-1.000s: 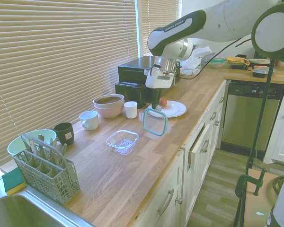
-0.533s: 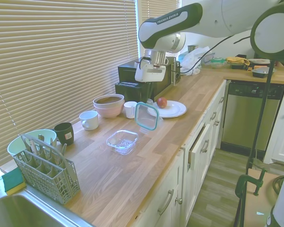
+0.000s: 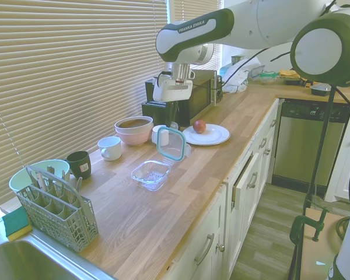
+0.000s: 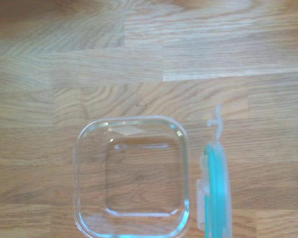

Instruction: Cover the lid of the food container

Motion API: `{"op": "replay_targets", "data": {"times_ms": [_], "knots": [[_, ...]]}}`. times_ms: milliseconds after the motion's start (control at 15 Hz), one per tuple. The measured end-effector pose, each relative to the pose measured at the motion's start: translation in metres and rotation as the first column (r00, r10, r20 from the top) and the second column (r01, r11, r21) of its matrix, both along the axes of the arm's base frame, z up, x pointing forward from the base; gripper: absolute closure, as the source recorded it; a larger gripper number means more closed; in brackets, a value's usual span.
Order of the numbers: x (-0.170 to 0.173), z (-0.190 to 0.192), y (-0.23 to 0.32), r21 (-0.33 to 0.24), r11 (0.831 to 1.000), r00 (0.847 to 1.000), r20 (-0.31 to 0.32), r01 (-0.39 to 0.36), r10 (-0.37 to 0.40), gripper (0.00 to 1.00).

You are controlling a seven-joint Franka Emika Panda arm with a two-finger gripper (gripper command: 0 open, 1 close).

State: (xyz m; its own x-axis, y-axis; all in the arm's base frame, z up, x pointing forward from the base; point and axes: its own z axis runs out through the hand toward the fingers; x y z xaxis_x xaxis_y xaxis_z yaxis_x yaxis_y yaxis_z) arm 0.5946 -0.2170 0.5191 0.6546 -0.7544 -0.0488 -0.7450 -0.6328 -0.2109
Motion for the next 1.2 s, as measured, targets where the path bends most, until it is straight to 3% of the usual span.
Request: {"op": "replay_targets", "data": {"times_ms": [467,1200], "knots": [[0.011,0.0,0.031,-0.04,0.999,0.999,-0.025,-0.021,0.02,1.0],[0.033,-0.044,0.147,-0.163,0.983,0.995,-0.071,-0.086,0.075,1.0]]}}
